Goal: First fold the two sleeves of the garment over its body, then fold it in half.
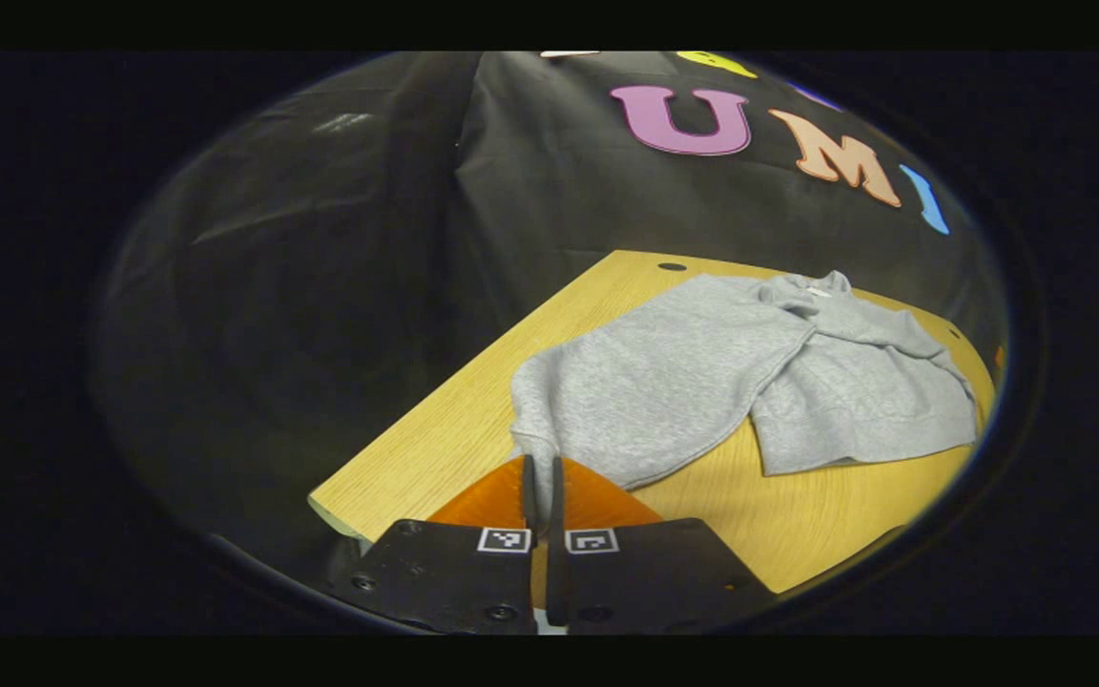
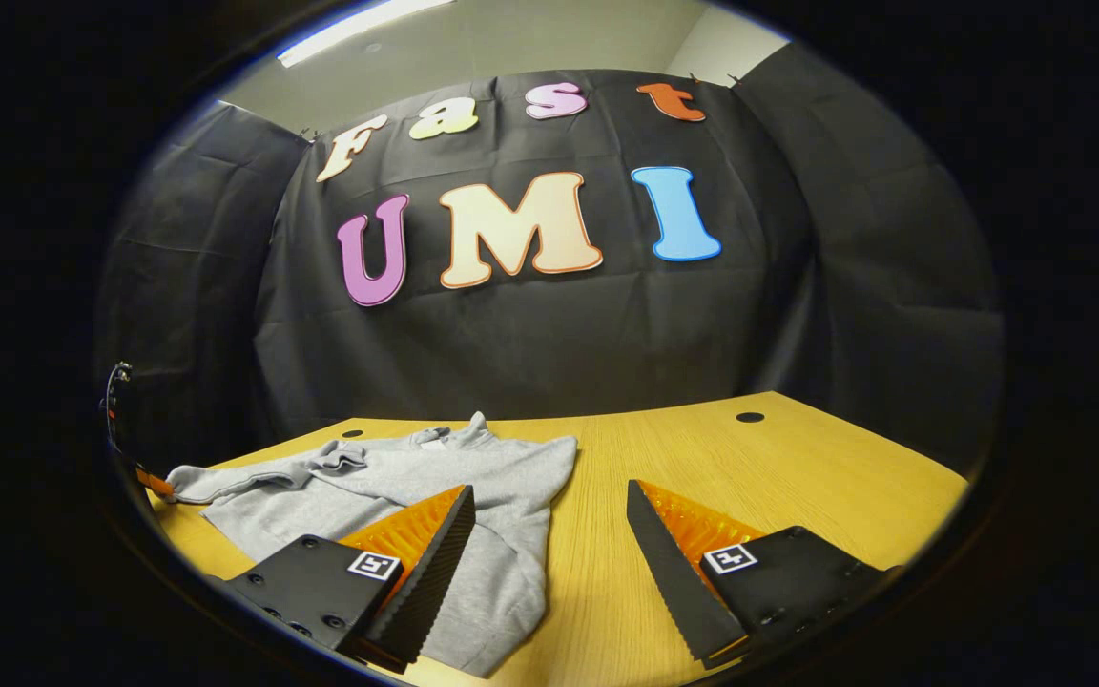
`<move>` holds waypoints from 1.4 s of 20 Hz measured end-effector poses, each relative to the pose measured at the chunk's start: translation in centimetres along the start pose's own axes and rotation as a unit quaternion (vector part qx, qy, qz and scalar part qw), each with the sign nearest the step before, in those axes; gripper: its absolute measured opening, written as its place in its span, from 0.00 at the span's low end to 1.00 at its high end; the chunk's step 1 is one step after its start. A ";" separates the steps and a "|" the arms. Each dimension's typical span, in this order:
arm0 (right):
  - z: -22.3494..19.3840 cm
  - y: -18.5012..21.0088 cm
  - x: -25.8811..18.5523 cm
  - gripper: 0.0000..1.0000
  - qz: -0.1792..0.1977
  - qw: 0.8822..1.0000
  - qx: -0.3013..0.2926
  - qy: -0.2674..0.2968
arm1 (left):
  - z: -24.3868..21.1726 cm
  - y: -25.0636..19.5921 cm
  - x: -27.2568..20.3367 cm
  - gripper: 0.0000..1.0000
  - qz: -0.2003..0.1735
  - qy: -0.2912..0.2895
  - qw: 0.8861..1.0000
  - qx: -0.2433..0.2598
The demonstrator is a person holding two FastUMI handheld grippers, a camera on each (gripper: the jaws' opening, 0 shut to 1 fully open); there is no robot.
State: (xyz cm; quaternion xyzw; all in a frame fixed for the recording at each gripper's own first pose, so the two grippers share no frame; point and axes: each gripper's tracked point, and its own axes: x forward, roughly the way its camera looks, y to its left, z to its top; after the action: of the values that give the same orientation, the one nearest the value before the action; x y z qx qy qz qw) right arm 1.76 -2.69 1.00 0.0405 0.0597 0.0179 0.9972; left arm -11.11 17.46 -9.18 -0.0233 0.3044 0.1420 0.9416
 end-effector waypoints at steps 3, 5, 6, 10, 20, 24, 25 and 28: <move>-0.3 -1.1 -0.2 0.99 -0.007 1.000 0.009 0.004 | 3.3 -1.4 -0.4 0.00 -0.011 -0.024 1.000 0.013; -0.2 -1.4 -0.2 0.99 -0.009 1.000 0.016 0.003 | 6.3 -3.5 -0.7 0.00 -0.034 -0.045 0.998 0.020; -0.1 -1.4 -0.2 0.98 -0.009 1.000 0.018 0.003 | 8.1 -5.3 -0.8 0.00 -0.053 -0.058 0.997 0.026; -0.3 -1.4 -0.3 0.97 -0.009 1.000 0.019 0.008 | 14.4 -14.0 -0.9 0.00 -0.136 -0.116 0.981 0.076; -0.3 -0.5 -0.7 0.98 0.007 1.000 0.011 0.018 | 20.2 -39.3 -1.1 0.00 -0.333 -0.165 0.918 0.137; -0.6 0.4 0.1 0.97 0.016 1.000 0.015 0.022 | 18.9 -47.9 -1.8 0.00 -0.395 -0.140 0.897 0.139; -0.9 0.1 0.2 0.97 0.019 0.999 0.014 0.024 | 18.7 -49.8 -1.7 0.00 -0.402 -0.139 0.894 0.143; -1.0 -0.4 0.0 0.97 0.014 0.999 0.014 0.026 | 17.7 -54.6 -0.6 0.00 -0.409 -0.126 0.891 0.151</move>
State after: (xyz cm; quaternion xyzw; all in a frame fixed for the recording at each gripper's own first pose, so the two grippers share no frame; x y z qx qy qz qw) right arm 1.67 -3.05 -0.07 0.0553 0.0856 0.0316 0.9943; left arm 13.83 -32.76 3.28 0.0144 0.1645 -0.3018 0.9390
